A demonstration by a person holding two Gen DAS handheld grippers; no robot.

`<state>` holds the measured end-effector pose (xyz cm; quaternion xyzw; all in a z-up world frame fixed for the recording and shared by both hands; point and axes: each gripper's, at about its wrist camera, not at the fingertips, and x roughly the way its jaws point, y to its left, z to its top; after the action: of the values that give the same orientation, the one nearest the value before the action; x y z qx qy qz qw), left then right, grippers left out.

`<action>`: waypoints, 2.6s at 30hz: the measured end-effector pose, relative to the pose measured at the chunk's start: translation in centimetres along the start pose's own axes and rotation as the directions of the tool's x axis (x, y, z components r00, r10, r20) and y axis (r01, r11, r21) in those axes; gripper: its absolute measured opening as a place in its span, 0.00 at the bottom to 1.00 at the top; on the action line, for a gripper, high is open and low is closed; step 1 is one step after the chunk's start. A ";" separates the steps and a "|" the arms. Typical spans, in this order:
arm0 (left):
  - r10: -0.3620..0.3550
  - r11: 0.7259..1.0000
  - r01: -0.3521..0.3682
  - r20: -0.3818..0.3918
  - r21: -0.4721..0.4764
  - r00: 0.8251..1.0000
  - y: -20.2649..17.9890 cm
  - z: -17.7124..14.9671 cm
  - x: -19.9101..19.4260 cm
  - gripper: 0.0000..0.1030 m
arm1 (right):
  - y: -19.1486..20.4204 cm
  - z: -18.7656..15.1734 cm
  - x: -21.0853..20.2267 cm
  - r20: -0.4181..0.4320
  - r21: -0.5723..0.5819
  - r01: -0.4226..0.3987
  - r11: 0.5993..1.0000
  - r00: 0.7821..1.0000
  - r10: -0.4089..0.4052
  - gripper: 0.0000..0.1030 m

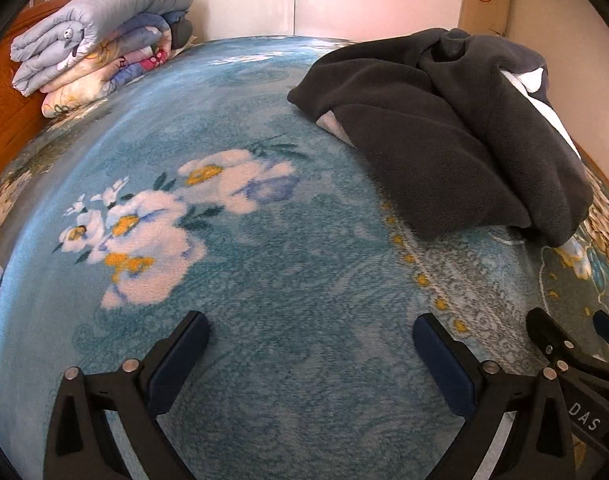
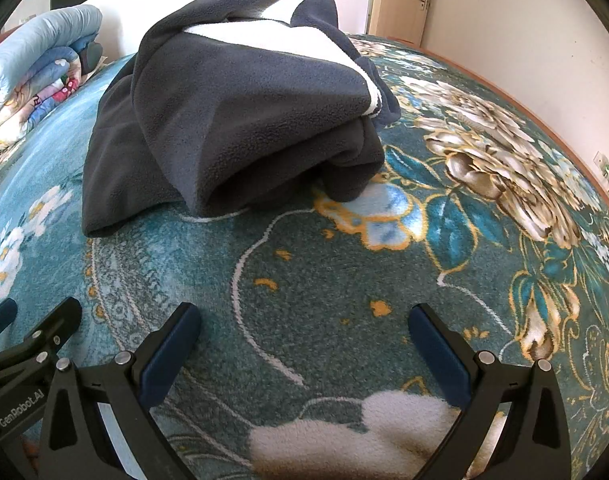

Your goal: Fold clothes

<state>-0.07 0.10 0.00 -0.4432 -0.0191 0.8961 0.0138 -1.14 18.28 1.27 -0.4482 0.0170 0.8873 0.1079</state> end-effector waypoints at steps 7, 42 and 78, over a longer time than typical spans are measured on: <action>0.007 1.000 -0.007 -0.013 0.001 1.000 -1.4 0.8 0.8 1.00 | -0.4 -0.1 0.0 -0.003 0.001 -0.001 1.000 1.000 0.001 1.00; -0.047 0.965 0.116 0.277 -0.237 0.960 5.8 2.9 -3.9 1.00 | 0.8 9.9 -6.1 0.272 -0.036 -0.149 0.988 0.950 0.153 1.00; -0.230 0.959 0.273 0.344 -0.081 0.910 4.8 0.8 -8.1 1.00 | -7.1 5.4 -25.3 0.457 -0.161 -0.063 0.985 0.880 0.131 0.15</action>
<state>4.14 -5.07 6.69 -0.2802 -0.1349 0.9454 0.0975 10.57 21.42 25.17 -0.2273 -0.0501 0.9720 0.0322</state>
